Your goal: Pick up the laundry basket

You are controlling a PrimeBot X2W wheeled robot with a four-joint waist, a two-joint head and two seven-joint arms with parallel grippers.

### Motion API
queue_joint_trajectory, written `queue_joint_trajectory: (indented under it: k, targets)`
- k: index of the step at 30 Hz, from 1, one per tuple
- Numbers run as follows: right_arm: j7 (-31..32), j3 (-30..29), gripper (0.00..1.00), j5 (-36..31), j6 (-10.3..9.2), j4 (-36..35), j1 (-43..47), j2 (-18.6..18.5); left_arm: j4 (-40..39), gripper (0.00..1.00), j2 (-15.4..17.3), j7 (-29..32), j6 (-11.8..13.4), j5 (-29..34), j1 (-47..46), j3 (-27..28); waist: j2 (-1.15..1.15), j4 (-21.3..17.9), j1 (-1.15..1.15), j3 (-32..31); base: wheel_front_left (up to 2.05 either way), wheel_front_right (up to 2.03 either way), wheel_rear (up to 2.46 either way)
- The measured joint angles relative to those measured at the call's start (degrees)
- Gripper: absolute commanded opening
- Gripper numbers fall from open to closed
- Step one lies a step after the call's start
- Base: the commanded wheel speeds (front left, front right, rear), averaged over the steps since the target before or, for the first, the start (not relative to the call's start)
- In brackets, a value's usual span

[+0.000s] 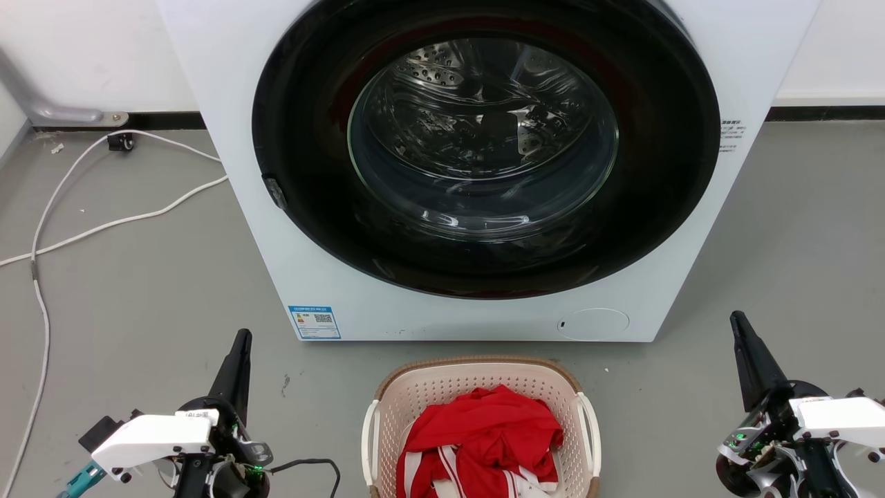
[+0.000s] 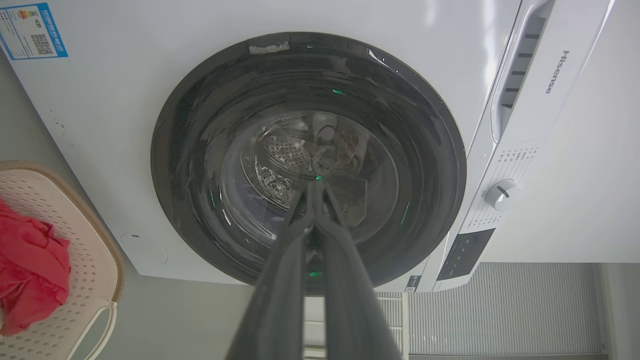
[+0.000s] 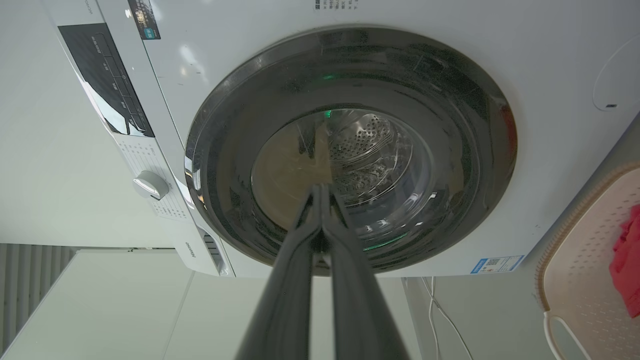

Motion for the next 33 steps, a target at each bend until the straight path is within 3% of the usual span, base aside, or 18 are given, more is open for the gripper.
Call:
queue_joint_trajectory:
  k: [12,13,24,33]
  targets:
    - [0.07,-0.21,0.0,-0.08,0.0,0.01,-0.02,0.11,0.01,0.0,-0.11,0.19,0.0,0.24,-0.01,0.13,0.0,0.0,0.0,0.0,0.0,0.0,0.0]
    - [0.07,-0.22,1.0,-0.07,0.0,0.15,0.08,0.15,0.19,1.0,-0.16,0.31,0.0,0.24,0.07,0.15,0.0,0.0,0.0,0.0,0.0,0.0,0.0]
    - [-2.25,1.45,1.0,-1.55,0.0,0.03,2.4,0.46,-0.34,1.0,-0.55,-1.78,0.0,1.07,1.64,-1.83,0.0,0.14,0.0,0.1,0.0,0.0,0.0]
    - [-4.57,1.69,1.0,-12.73,0.0,-2.65,2.82,0.48,-2.66,1.0,-0.09,-4.34,0.0,9.87,1.62,-3.32,0.0,0.36,0.01,0.18,0.0,0.0,0.0]
